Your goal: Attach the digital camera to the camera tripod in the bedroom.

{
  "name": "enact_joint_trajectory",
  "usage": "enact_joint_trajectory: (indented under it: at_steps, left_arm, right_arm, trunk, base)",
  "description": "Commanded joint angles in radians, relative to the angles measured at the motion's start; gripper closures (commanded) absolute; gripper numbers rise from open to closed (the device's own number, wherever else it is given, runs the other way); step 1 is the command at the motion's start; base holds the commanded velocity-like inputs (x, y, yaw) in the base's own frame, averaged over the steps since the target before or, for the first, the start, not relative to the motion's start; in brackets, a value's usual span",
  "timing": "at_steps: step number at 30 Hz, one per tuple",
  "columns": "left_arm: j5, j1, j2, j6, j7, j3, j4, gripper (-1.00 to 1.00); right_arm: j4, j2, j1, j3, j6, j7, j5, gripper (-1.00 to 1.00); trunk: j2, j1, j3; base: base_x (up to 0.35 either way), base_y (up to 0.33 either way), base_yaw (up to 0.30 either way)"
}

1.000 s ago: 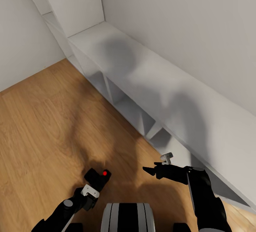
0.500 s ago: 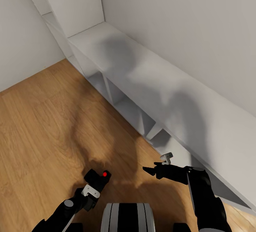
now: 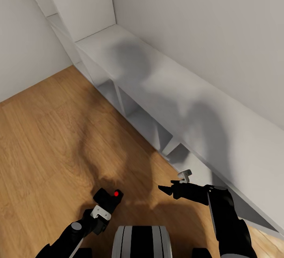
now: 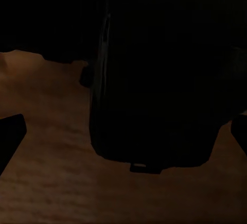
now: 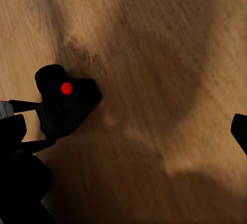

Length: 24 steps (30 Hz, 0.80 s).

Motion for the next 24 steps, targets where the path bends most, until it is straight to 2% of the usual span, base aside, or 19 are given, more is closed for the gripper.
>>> enact_joint_trajectory:
  at_steps: [1,24]
  left_arm:
    - [-0.004,0.000,0.001,0.005,-0.003,-0.002,-0.002,-1.00]
    - [-0.003,0.000,0.000,0.005,-0.003,-0.003,-0.002,-1.00]
  right_arm:
    - [-0.001,0.001,-0.001,-0.003,0.006,0.009,0.007,-1.00]
    - [-0.001,0.001,-0.001,-0.003,0.006,0.009,0.007,-1.00]
  trunk:
    - [0.000,0.000,-0.001]
    - [0.000,0.000,-0.001]
  base:
    - [0.000,0.000,0.000]
    - [0.059,0.000,0.000]
